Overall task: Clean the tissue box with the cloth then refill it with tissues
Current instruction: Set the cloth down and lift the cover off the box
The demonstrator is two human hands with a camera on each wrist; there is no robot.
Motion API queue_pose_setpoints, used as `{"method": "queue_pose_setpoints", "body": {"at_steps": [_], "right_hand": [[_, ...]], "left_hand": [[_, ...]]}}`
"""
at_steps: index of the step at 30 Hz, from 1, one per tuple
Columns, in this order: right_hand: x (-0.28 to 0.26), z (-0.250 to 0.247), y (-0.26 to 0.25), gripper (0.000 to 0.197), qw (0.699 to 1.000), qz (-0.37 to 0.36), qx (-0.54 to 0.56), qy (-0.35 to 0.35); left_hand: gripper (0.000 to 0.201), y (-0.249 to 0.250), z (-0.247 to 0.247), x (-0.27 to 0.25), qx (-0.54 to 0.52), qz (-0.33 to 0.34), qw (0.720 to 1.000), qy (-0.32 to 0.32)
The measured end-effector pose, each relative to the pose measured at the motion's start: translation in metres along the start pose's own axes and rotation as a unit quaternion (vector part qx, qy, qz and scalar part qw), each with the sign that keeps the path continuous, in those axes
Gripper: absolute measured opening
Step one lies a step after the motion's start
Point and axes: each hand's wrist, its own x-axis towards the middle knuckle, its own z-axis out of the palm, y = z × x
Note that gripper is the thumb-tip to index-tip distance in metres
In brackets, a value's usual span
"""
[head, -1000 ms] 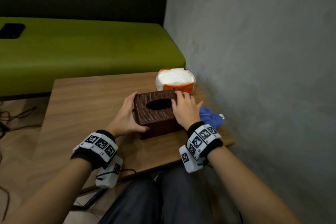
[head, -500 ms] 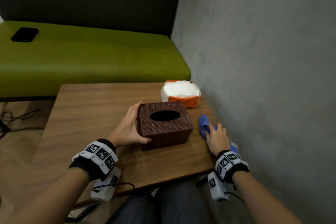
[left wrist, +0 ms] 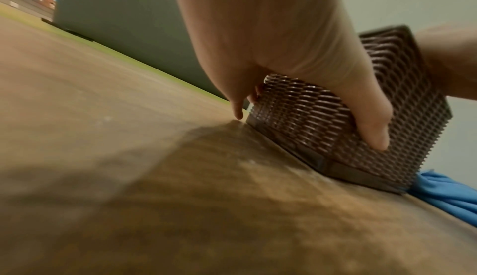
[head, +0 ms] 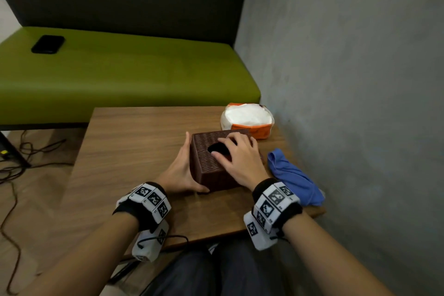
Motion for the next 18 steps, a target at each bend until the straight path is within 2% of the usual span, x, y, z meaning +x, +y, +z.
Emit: {"method": "queue_pose_setpoints", "body": {"at_steps": [2, 4, 7, 9, 12, 18], "right_hand": [[-0.001, 0.003, 0.000, 0.075, 0.999, -0.020, 0.003, -0.030], [-0.001, -0.001, 0.001, 0.081, 0.998, -0.047, 0.012, -0.044], [-0.006, -0.002, 0.003, 0.087, 0.992, -0.091, -0.053, -0.070], [-0.010, 0.002, 0.004, 0.082, 0.990, -0.098, -0.069, -0.080], [-0.012, 0.006, 0.005, 0.069, 0.992, -0.108, -0.044, -0.052], [-0.010, 0.001, 0.002, 0.068, 0.993, -0.108, -0.009, -0.047]], "left_hand": [[0.168, 0.000, 0.000, 0.000, 0.021, -0.012, 1.000, 0.000], [0.164, 0.001, 0.001, 0.002, 0.046, -0.024, 0.999, 0.005], [0.158, 0.001, -0.001, 0.001, 0.065, -0.022, 0.998, 0.006], [0.156, -0.001, -0.004, 0.001, 0.069, -0.020, 0.997, 0.001], [0.153, -0.005, -0.007, 0.001, 0.084, -0.010, 0.996, -0.006], [0.150, -0.005, -0.009, 0.001, 0.090, -0.013, 0.996, -0.011]]}}
